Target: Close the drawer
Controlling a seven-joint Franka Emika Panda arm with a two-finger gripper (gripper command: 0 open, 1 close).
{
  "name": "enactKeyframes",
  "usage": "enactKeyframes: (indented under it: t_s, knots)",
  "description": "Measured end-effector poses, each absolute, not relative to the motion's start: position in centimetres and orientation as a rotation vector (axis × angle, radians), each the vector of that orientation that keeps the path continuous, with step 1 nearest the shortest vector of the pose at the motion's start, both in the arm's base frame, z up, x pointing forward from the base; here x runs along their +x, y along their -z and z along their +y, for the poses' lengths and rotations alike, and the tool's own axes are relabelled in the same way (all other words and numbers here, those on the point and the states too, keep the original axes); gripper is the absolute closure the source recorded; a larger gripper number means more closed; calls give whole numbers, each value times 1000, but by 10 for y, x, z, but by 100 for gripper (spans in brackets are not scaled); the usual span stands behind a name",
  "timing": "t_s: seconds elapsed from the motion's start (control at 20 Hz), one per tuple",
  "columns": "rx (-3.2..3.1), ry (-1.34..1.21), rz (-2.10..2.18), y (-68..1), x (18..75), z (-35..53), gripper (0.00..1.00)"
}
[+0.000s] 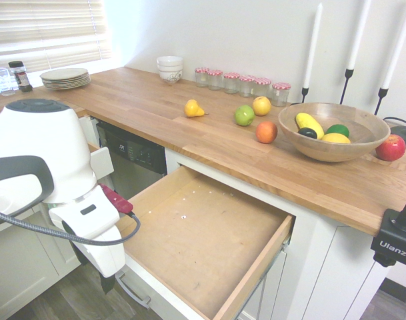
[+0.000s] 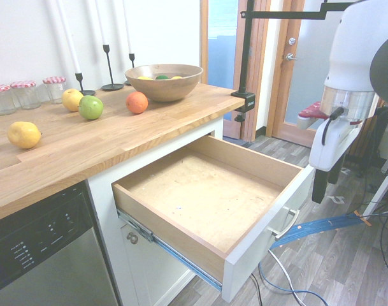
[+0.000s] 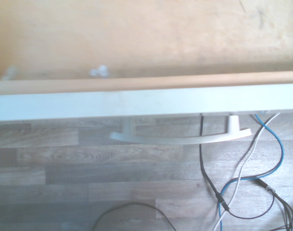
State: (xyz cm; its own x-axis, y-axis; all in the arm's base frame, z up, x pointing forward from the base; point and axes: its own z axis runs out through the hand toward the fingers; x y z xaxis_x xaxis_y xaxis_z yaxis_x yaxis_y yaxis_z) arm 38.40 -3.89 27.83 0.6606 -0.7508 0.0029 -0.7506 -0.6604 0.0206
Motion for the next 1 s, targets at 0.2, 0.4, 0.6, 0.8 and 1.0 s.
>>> enactKeyframes:
  t_s: [0.2,0.4,0.6,0.8,1.0]
  knots:
    - [2842,53,-1272,-237,384,-47,0]
    - [2840,91,-1236,-196,380,-47,0]
    - [2851,77,-1226,-161,377,-44,0]
    - [2887,10,-1231,-137,378,-35,0]
    - [2916,-42,-1238,-127,385,-27,100]
